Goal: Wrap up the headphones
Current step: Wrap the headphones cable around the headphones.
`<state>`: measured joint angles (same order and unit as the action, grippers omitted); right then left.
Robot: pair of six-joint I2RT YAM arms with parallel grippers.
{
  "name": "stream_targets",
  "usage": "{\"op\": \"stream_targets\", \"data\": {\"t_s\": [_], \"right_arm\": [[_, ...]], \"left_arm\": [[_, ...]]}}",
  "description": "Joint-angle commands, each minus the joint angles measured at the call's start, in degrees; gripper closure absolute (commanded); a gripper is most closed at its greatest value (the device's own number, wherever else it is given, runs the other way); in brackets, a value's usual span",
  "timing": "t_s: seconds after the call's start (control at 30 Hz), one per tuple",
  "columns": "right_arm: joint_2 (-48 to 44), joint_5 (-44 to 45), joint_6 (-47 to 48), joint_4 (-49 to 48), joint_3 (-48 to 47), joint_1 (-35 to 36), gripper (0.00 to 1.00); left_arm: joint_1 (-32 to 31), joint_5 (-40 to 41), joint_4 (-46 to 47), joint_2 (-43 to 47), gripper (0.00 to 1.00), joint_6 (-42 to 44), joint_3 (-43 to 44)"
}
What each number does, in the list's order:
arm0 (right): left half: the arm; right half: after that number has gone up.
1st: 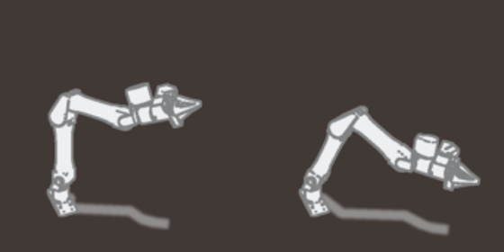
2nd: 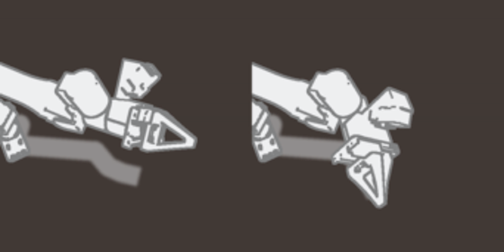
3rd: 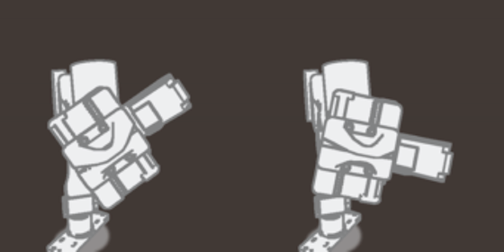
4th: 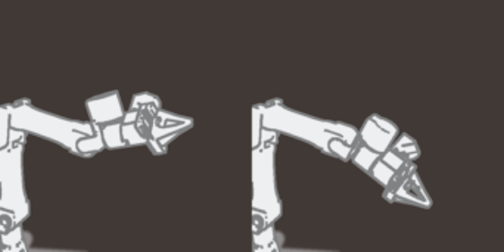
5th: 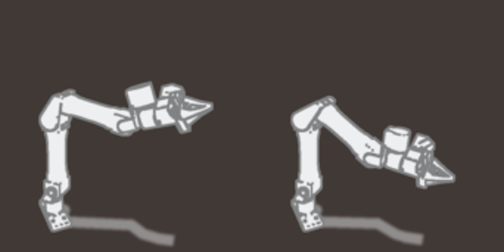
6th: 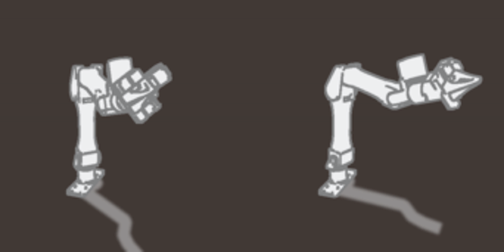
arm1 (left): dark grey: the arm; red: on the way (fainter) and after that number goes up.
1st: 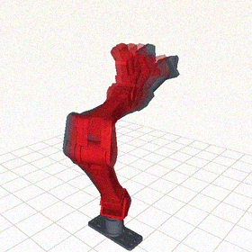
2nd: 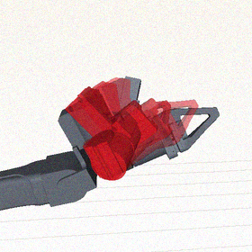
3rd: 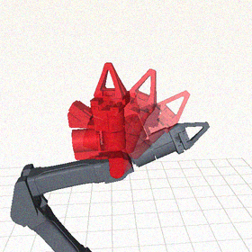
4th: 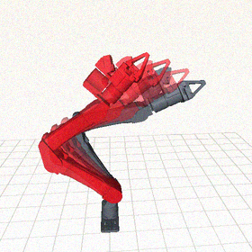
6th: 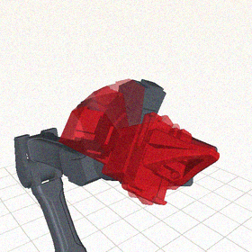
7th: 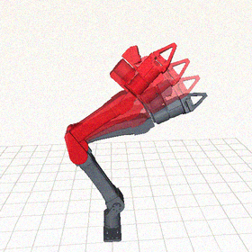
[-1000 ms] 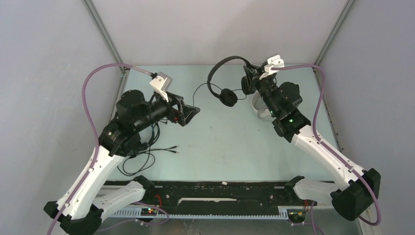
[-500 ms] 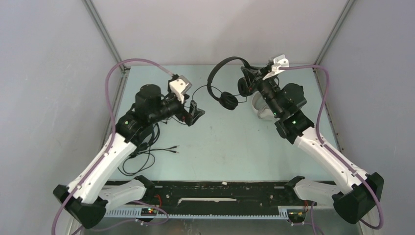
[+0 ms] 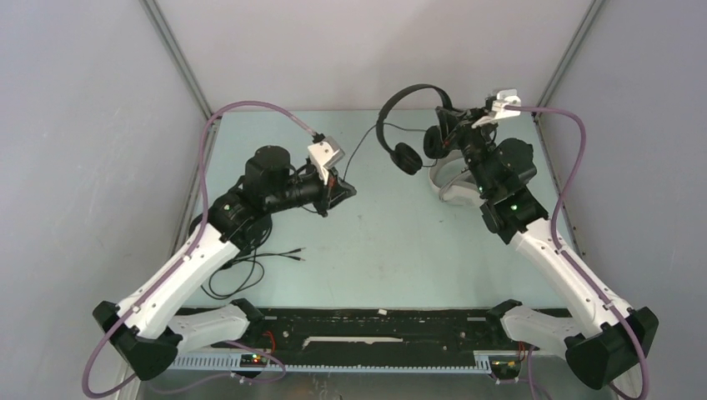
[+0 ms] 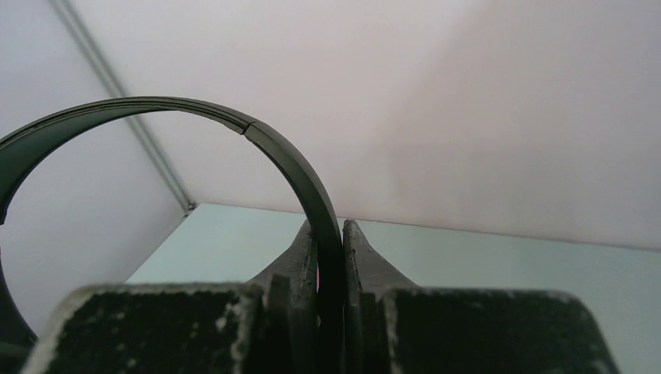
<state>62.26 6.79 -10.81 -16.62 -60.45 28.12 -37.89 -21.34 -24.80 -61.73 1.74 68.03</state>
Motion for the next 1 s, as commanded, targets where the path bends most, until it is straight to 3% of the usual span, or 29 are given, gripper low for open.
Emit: {"op": "stream_targets", "data": {"t_s": [0.0,0.2,0.23,0.33,0.37,0.57,0.67,0.77,0.97], "right_arm": [[0.61,3.81,-6.88,-0.88,-0.91,-3.92,1.00],[3.49,4.04,-9.45,0.27,-3.51,-8.61,1.00],[4.07,3.64,-9.83,0.51,-3.96,-9.22,1.00],[4.51,1.90,-9.91,0.98,-4.91,-10.12,1.00],[4.53,1.39,-9.82,1.38,-5.15,-10.32,1.00],[4.37,-3.46,-9.83,4.40,-5.75,-10.15,1.00],[4.36,-5.04,-9.57,5.92,-5.74,-9.58,1.00],[4.28,-6.12,-8.26,7.35,-5.74,-7.83,1.00],[4.49,-7.82,-1.20,11.36,-5.74,-1.01,1.00]], "left_arm": [[-4.88,-5.26,3.23,5.06,1.00,-2.59,-1.11],[-10.45,-4.00,0.36,4.85,1.00,0.53,-5.66],[-10.62,-3.52,-0.77,3.69,0.94,0.74,-5.71],[-10.67,0.07,-5.19,1.07,0.45,0.90,-4.06],[-10.64,2.17,-6.73,0.45,0.35,0.79,-3.10],[-10.63,14.76,-6.33,2.93,0.07,-1.29,-0.96],[-10.69,18.31,-3.40,6.30,0.02,-4.12,-0.97],[-10.67,24.22,-1.60,8.16,0.02,-6.84,0.83],[-10.65,32.46,-7.68,5.38,0.08,-9.91,13.43]]}}
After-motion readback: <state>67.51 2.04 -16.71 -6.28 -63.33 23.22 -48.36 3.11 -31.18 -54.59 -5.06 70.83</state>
